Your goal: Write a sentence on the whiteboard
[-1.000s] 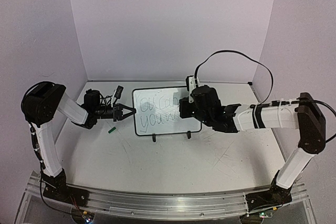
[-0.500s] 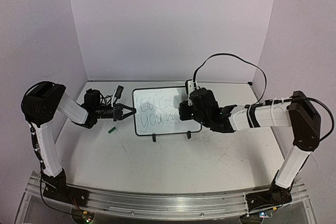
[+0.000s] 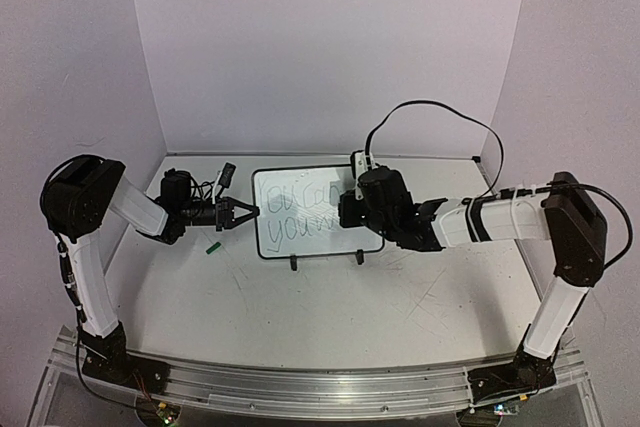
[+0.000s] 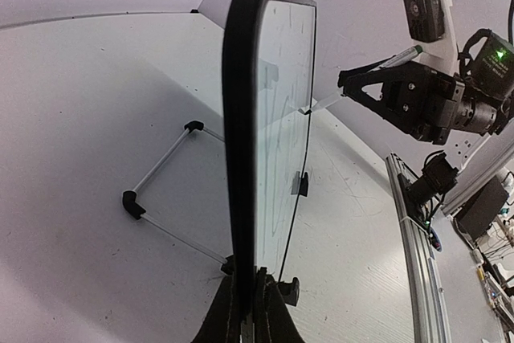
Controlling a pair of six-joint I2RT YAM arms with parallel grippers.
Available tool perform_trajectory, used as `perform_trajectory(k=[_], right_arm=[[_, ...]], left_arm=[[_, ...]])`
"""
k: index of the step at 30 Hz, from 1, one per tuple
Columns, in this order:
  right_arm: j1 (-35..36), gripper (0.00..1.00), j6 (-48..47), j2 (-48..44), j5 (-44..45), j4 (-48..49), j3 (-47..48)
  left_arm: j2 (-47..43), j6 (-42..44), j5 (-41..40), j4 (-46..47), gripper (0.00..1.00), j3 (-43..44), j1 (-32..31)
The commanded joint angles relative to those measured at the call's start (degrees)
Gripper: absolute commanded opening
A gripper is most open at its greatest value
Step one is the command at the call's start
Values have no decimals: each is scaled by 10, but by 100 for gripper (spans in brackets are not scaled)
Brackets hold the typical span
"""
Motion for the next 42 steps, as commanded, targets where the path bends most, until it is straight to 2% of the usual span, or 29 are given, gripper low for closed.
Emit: perform_trajectory(k=[1, 15, 42], right_arm=[[-1, 0, 5, 9, 23, -1, 11], [13, 0, 9, -35, 3, 7, -14], [12, 0, 17, 17, 19, 8, -10]], left_arm=[[-7, 23, -38, -34, 0, 16, -1], [-10, 26, -40, -38, 0, 15, -1], [-11, 28, -42, -41, 0, 14, -1]])
